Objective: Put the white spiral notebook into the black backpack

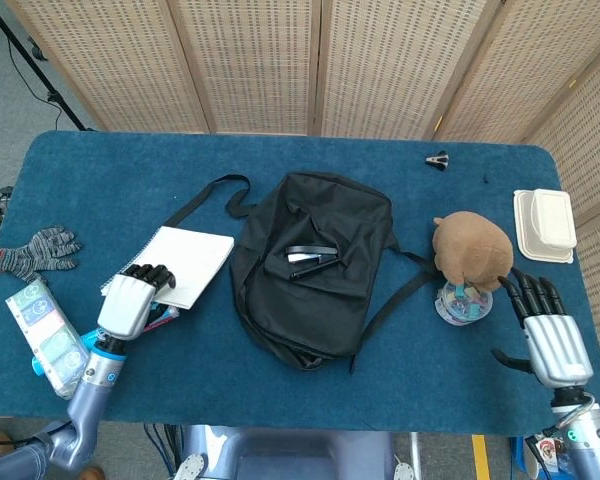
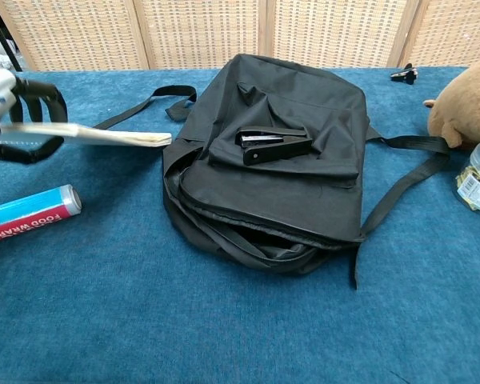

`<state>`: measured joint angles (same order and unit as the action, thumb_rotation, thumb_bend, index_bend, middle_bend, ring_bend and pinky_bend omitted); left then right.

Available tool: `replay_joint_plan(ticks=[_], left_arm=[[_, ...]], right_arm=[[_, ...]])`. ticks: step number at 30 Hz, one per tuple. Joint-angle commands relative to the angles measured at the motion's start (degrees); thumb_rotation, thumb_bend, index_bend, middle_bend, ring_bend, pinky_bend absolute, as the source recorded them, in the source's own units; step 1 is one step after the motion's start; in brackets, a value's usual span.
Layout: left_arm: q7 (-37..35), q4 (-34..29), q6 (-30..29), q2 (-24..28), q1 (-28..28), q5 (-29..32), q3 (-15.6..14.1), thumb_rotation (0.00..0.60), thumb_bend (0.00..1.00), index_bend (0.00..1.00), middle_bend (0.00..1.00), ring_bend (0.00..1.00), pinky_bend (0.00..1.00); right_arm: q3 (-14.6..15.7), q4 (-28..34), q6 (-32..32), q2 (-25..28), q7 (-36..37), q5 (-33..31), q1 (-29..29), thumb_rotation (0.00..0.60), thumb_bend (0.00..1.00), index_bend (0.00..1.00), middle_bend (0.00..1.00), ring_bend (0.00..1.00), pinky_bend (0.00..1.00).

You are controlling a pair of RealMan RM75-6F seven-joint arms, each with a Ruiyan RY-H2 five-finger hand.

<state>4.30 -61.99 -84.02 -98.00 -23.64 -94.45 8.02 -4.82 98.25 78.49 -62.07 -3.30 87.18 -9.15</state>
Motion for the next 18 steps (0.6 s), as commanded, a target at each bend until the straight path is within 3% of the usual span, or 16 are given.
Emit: replay_joint_plan(ticks=[1, 7, 18], left_arm=[[1.02, -4.70, 1.71, 4.34, -2.32, 1.45, 2.82, 0.600, 0.50, 0.76, 0.57, 0.52, 0.57], [2.93, -11.61, 4.82, 10.75, -4.68, 3.93, 5.73, 0.600, 0.50, 0.76, 0.57, 0.52, 0.57], [3.55, -12.92, 6.03, 13.56, -6.36, 5.94, 6.76, 0.600, 0.50, 0.76, 0.57, 0.52, 0.57]], right_arm=[[0.88, 6.58, -10.22, 4.08, 4.63, 1.73, -6.00, 0.600, 0.00, 0.00, 0.00, 0.00, 0.00], [-0.23, 11.99, -25.25, 6.56, 7.67, -0.54, -15.42, 0.600, 0.00, 0.03, 0.00, 0.00, 0.00], [-3.93, 15.23, -32.75, 1.74, 6.45, -8.34, -23.54, 0.600, 0.00, 0.17, 0.13, 0.04, 0.02]])
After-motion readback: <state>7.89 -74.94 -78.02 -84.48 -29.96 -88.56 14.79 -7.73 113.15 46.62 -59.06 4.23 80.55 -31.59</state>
